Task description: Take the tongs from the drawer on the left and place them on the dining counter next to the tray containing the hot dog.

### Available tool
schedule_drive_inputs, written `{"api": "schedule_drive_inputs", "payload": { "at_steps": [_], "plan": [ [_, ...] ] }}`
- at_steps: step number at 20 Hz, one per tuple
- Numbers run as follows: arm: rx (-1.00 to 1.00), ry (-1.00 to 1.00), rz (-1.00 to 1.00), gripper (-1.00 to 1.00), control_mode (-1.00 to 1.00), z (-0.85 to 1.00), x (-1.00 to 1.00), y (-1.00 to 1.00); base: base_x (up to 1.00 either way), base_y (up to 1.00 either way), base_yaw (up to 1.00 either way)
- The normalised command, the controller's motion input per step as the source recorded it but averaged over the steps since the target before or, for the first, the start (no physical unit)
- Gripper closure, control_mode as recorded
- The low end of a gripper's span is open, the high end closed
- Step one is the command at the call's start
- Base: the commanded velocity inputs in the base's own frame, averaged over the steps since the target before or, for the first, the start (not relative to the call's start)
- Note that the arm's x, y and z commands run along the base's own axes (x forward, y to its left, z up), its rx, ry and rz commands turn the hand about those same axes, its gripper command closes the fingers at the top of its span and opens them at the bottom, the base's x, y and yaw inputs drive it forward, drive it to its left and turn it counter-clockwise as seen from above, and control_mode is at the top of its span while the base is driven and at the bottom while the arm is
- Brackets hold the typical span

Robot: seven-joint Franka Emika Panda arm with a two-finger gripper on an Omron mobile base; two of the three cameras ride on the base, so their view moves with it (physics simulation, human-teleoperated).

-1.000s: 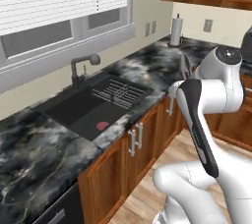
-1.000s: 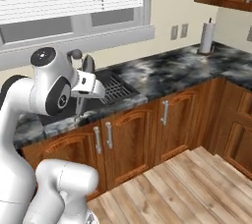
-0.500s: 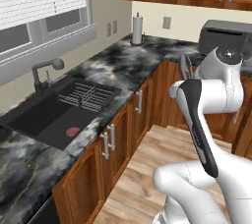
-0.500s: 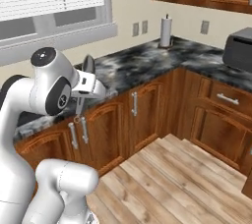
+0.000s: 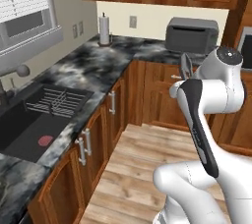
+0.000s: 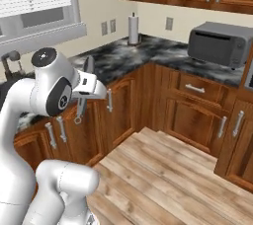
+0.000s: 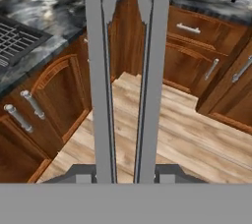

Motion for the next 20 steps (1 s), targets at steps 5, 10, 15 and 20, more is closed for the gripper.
{"api": "schedule_drive_inputs", "payload": {
  "at_steps": [5, 10, 15, 20],
  "plan": [
    [0.00, 0.00, 0.00, 1.00, 1.00, 0.00, 0.00, 0.00, -0.18, -0.28, -0.30],
    [0.00, 0.00, 0.00, 1.00, 1.00, 0.00, 0.00, 0.00, -0.16, -0.21, -0.28],
    [0.00, 0.00, 0.00, 1.00, 1.00, 0.00, 0.00, 0.00, -0.16, -0.21, -0.28],
    [0.00, 0.00, 0.00, 1.00, 1.00, 0.00, 0.00, 0.00, -0.18, -0.19, -0.28]
  ]
}}
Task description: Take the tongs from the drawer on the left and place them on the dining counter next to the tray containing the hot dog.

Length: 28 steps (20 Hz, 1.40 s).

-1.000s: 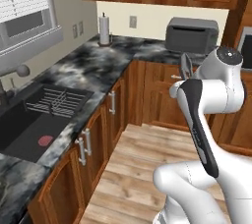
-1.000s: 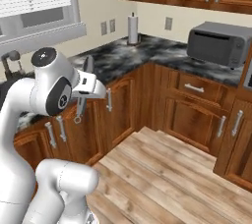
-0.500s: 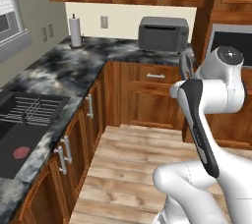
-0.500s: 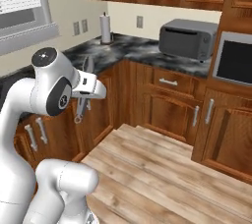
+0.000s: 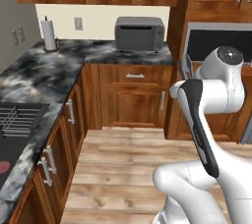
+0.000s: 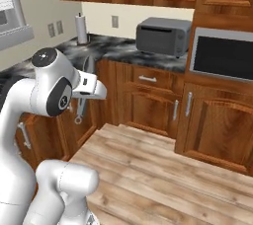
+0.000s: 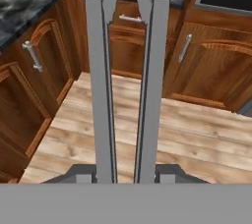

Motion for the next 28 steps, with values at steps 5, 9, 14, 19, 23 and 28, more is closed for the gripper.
{"api": "schedule_drive_inputs", "payload": {
  "at_steps": [5, 9, 14, 19, 23, 28],
  "plan": [
    [0.00, 0.00, 0.00, 1.00, 1.00, 0.00, 0.00, 0.00, -0.20, -0.18, -0.26],
    [0.00, 0.00, 0.00, 1.00, 1.00, 0.00, 0.00, 0.00, -0.16, -0.17, -0.27],
    [0.00, 0.00, 0.00, 1.00, 1.00, 0.00, 0.00, 0.00, -0.12, -0.19, -0.27],
    [0.00, 0.00, 0.00, 1.00, 1.00, 0.00, 0.00, 0.00, -0.14, -0.17, -0.27],
    [0.00, 0.00, 0.00, 1.00, 1.00, 0.00, 0.00, 0.00, -0.13, -0.15, -0.27],
    [0.00, 0.00, 0.00, 1.00, 1.00, 0.00, 0.00, 0.00, -0.10, -0.13, -0.26]
  ]
}}
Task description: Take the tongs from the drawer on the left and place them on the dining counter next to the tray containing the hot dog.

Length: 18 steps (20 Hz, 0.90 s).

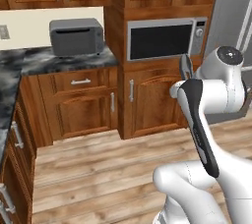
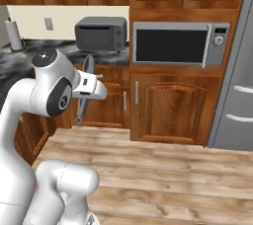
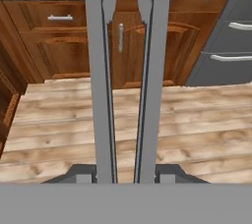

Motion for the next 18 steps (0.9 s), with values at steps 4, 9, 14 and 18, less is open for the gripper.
{"api": "schedule_drive_inputs", "payload": {
  "at_steps": [4, 9, 14, 18],
  "plan": [
    [0.00, 0.00, 0.00, 1.00, 1.00, 0.00, 0.00, 0.00, -0.06, -0.13, -0.25],
    [0.00, 0.00, 0.00, 1.00, 1.00, 0.00, 0.00, 0.00, -0.08, -0.03, -0.21],
    [0.00, 0.00, 0.00, 1.00, 1.00, 0.00, 0.00, 0.00, -0.08, -0.03, -0.21],
    [0.00, 0.00, 0.00, 1.00, 1.00, 0.00, 0.00, 0.00, -0.10, -0.06, -0.21]
  ]
}}
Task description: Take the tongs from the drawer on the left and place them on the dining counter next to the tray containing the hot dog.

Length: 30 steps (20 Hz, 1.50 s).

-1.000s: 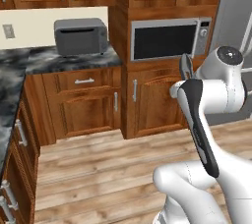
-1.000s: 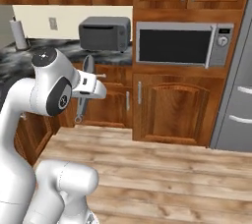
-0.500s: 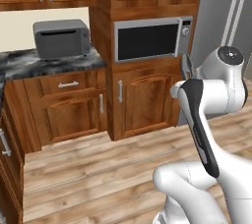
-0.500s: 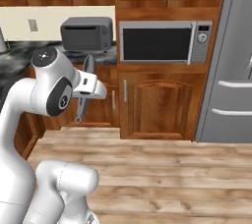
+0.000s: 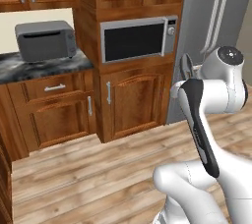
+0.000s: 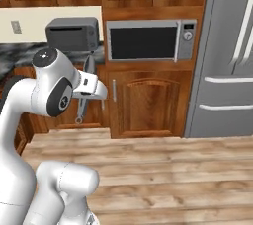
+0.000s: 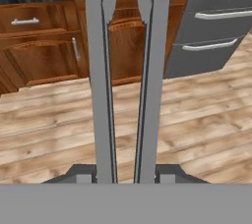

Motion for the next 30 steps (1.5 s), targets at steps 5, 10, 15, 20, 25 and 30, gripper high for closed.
{"api": "schedule_drive_inputs", "payload": {
  "at_steps": [5, 10, 15, 20, 25, 30],
  "plan": [
    [0.00, 0.00, 0.00, 1.00, 1.00, 0.00, 0.00, 0.00, -0.09, -0.08, -0.22],
    [0.00, 0.00, 0.00, 1.00, 1.00, 0.00, 0.00, 0.00, -0.18, -0.15, -0.25],
    [0.00, 0.00, 0.00, 1.00, 1.00, 0.00, 0.00, 0.00, -0.10, -0.17, -0.28],
    [0.00, 0.00, 0.00, 1.00, 1.00, 0.00, 0.00, 0.00, -0.17, -0.22, -0.29],
    [0.00, 0.00, 0.00, 1.00, 1.00, 0.00, 0.00, 0.00, -0.14, -0.25, -0.29],
    [0.00, 0.00, 0.00, 1.00, 1.00, 0.00, 0.00, 0.00, -0.12, -0.27, -0.30]
  ]
}}
